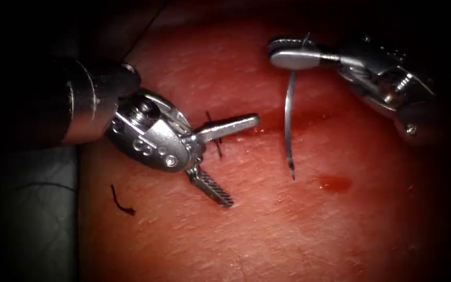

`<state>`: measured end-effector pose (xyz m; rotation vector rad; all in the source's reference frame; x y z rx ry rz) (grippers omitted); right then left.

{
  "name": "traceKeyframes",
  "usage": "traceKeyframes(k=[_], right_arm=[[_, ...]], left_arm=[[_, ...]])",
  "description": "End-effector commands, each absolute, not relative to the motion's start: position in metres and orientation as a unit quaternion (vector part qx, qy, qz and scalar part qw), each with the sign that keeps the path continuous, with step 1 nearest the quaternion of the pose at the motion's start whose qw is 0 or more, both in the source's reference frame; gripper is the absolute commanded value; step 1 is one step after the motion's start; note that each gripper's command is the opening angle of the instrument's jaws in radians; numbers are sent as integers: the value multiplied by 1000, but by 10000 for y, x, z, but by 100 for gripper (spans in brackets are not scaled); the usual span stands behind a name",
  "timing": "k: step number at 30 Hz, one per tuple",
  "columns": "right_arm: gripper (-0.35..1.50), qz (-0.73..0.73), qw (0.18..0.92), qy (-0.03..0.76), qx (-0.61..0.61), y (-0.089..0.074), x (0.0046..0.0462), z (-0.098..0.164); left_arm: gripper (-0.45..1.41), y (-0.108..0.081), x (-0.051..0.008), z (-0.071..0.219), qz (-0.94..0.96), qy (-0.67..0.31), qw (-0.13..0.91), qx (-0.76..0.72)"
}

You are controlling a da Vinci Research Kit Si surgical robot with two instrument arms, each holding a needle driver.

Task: Wound Closure

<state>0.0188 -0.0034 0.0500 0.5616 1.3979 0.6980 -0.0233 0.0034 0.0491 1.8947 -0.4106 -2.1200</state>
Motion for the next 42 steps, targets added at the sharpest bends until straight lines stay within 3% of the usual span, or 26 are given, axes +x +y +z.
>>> traceKeyframes(k=[1, 16, 23, 28, 29, 30, 40, 42], right_arm=[[-35, 321, 671, 616, 258, -41, 195, 505], [-35, 361, 649, 598, 302, -43, 203, 489], [-35, 372, 647, 592, 303, -41, 205, 492], [-35, 375, 646, 591, 303, -42, 206, 492], [-35, 375, 646, 591, 303, -42, 207, 492], [-35, 375, 647, 591, 303, -42, 207, 491], [-35, 375, 646, 584, 318, -46, 211, 485], [14, 373, 649, 585, 314, -45, 213, 484]], left_arm=[[93, 35, -240, 498, -734, -142, 133, 651], [91, 40, -275, 500, -725, -240, 124, 634], [71, 35, -281, 490, -713, -297, 161, 615], [7, 41, -279, 490, -705, -299, 173, 619], [-27, 42, -279, 490, -706, -298, 174, 619], [-45, 43, -279, 491, -706, -298, 174, 619], [-45, 45, -277, 498, -699, -320, 204, 606], [-45, 45, -275, 498, -699, -322, 206, 605]])
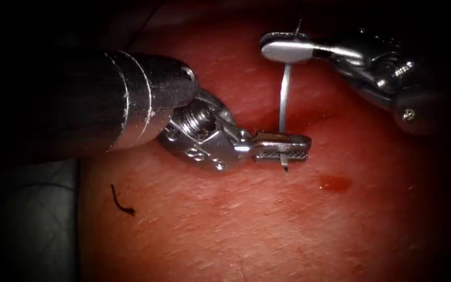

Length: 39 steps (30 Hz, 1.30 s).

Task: Wound Closure

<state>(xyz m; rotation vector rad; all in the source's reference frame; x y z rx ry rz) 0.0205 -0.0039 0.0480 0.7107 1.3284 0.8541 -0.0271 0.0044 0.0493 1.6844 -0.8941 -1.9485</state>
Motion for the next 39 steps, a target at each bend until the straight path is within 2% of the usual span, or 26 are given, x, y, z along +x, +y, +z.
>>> traceKeyframes(k=[1, 4, 7, 10, 14, 18, 26, 28, 30, 31, 32, 33, 39], right_arm=[[52, 371, 649, 586, 312, -44, 215, 484], [101, 371, 650, 585, 311, -45, 219, 484], [98, 368, 656, 581, 312, -48, 220, 484], [103, 361, 665, 574, 312, -54, 221, 486], [91, 368, 666, 564, 320, -56, 221, 489], [89, 371, 666, 562, 321, -54, 222, 491], [74, 373, 667, 560, 321, -52, 222, 490], [64, 373, 667, 560, 320, -53, 223, 490], [12, 373, 667, 560, 320, -54, 223, 491], [0, 373, 667, 560, 320, -53, 223, 491], [-30, 373, 667, 560, 320, -53, 223, 491], [-35, 374, 667, 559, 319, -52, 222, 490], [-35, 382, 675, 549, 311, -54, 223, 491]], left_arm=[[-45, 45, -274, 498, -696, -325, 211, 604], [-45, 44, -270, 498, -692, -333, 221, 600], [-45, 44, -267, 498, -691, -338, 227, 597], [-45, 45, -264, 497, -689, -343, 233, 595], [-45, 45, -263, 497, -687, -348, 239, 592], [-45, 43, -263, 496, -687, -348, 240, 591], [-45, 41, -265, 496, -688, -346, 243, 590], [-45, 41, -265, 496, -688, -346, 243, 590], [-45, 41, -265, 496, -689, -345, 244, 589], [-45, 41, -265, 496, -689, -345, 244, 589], [-45, 41, -265, 496, -689, -345, 244, 589], [-45, 41, -265, 496, -690, -345, 244, 588], [-45, 41, -265, 495, -689, -341, 247, 590]])
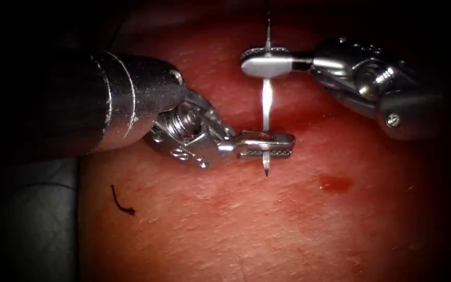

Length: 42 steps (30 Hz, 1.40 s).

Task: Wound Closure

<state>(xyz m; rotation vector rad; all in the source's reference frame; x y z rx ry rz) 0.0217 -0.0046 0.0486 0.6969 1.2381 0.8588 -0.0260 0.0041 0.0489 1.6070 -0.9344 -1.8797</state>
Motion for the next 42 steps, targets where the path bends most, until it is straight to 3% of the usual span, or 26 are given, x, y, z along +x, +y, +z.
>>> traceKeyframes(k=[1, 2, 3, 4, 6, 8, 12, 17, 19, 21, 24, 28, 30, 31, 33, 42], right_arm=[[-35, 383, 676, 548, 309, -54, 222, 492], [-35, 385, 676, 548, 308, -53, 221, 492], [-35, 385, 677, 547, 308, -52, 219, 492], [-35, 386, 677, 546, 308, -52, 217, 493], [-35, 385, 679, 545, 305, -50, 214, 494], [-35, 383, 682, 548, 297, -47, 211, 496], [-35, 370, 682, 560, 290, -43, 207, 499], [-35, 332, 690, 585, 269, -39, 200, 504], [-35, 321, 691, 591, 265, -37, 200, 505], [-35, 301, 695, 601, 255, -35, 199, 507], [-35, 279, 700, 617, 227, -32, 199, 510], [-35, 252, 709, 628, 199, -28, 201, 514], [-35, 231, 715, 636, 177, -26, 203, 516], [-35, 217, 718, 642, 158, -24, 206, 518], [-35, 203, 717, 651, 148, -23, 209, 520], [-35, 137, 714, 685, 55, -20, 221, 523]], left_arm=[[-45, 41, -265, 495, -689, -340, 248, 590], [-10, 42, -265, 495, -688, -342, 250, 589], [41, 44, -264, 494, -692, -331, 237, 596], [71, 45, -263, 494, -695, -323, 229, 600], [115, 50, -261, 492, -709, -314, 198, 600], [126, 52, -259, 489, -721, -313, 143, 602], [131, 48, -257, 483, -736, -297, 102, 600], [130, 34, -249, 475, -759, -274, 56, 588], [118, 30, -244, 474, -769, -260, 29, 583], [100, 26, -239, 474, -775, -244, 1, 583], [46, 17, -235, 477, -780, -216, -50, 586], [27, 11, -233, 485, -784, -174, -93, 589], [2, 8, -235, 490, -785, -149, -86, 595], [-21, 7, -236, 495, -786, -138, -93, 595], [-40, 6, -237, 498, -784, -128, -106, 598], [-38, 6, -253, 514, -801, -124, -174, 559]])
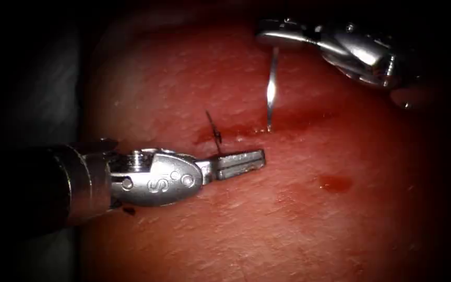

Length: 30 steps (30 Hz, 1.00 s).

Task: Wound Closure

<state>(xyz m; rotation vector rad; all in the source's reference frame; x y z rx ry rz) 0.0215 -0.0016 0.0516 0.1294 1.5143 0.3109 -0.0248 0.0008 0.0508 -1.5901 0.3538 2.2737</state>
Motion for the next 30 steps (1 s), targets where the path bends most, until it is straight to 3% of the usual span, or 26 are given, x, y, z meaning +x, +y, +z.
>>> traceKeyframes(k=[1, 2, 17, 30], right_arm=[[-35, 130, 714, 686, 46, -21, 221, 523], [-35, 121, 714, 688, 38, -21, 221, 523], [-35, 50, 697, 715, -3, -41, 250, 528], [-35, -64, 694, 714, -69, -51, 250, 513]], left_arm=[[-38, 7, -254, 516, 802, 123, 181, -557], [-45, 8, -254, 517, 802, 122, 188, -553], [-45, -1, -249, 532, 830, 86, 214, -508], [-45, 1, -250, 535, 852, 67, 241, -460]])
